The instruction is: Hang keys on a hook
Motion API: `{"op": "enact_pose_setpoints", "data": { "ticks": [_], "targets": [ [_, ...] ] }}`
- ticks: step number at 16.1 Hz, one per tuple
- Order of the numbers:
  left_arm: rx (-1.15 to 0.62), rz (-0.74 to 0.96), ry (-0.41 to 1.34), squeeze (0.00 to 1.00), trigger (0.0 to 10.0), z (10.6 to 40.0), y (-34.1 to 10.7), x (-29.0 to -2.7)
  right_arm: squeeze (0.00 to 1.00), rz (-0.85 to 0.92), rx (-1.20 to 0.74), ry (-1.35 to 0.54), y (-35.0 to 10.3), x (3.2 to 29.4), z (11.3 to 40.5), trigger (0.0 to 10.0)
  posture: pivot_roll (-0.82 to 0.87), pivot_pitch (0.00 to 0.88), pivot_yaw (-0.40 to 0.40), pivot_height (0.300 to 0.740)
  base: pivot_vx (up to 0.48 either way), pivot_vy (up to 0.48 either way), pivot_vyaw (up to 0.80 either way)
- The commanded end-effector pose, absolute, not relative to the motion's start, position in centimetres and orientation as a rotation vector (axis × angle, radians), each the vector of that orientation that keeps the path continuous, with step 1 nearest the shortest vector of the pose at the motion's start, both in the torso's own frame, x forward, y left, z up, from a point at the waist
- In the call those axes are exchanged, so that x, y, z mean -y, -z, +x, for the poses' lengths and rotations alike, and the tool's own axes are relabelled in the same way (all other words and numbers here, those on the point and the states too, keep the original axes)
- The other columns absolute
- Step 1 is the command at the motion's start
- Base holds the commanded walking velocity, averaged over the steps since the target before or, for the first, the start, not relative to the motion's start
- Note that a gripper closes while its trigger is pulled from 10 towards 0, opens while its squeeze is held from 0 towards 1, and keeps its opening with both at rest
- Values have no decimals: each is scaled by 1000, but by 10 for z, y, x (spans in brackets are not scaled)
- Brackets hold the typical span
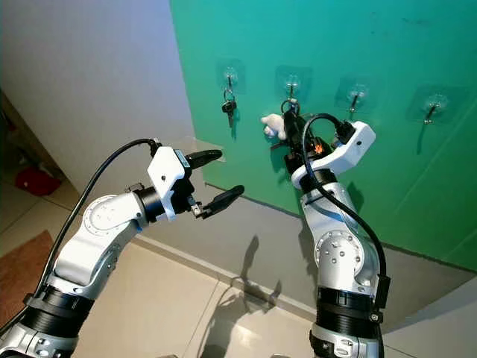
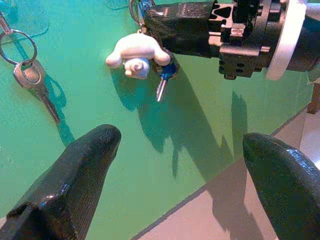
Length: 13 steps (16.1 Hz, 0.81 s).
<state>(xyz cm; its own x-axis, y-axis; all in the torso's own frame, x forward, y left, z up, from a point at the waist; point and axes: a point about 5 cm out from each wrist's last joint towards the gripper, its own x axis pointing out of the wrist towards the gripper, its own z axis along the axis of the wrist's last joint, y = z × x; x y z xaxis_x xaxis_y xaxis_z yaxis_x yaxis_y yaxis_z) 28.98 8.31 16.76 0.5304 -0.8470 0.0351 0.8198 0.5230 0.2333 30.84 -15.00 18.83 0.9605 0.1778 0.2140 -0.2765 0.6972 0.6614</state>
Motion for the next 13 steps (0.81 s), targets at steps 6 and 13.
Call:
{"op": "enact_pose_setpoints", "data": {
  "ticks": [6,13],
  "targets": [
    [160,181,876,0,10000,290,-165,-95,0,665,39,-168,-152,159,289,10000,-116,0,79,740,0,0,0],
    [69,189,554,0,10000,291,-135,-123,0,396,42,-116,-134,162,260,10000,-123,0,43,740,0,0,0]
  ]
}}
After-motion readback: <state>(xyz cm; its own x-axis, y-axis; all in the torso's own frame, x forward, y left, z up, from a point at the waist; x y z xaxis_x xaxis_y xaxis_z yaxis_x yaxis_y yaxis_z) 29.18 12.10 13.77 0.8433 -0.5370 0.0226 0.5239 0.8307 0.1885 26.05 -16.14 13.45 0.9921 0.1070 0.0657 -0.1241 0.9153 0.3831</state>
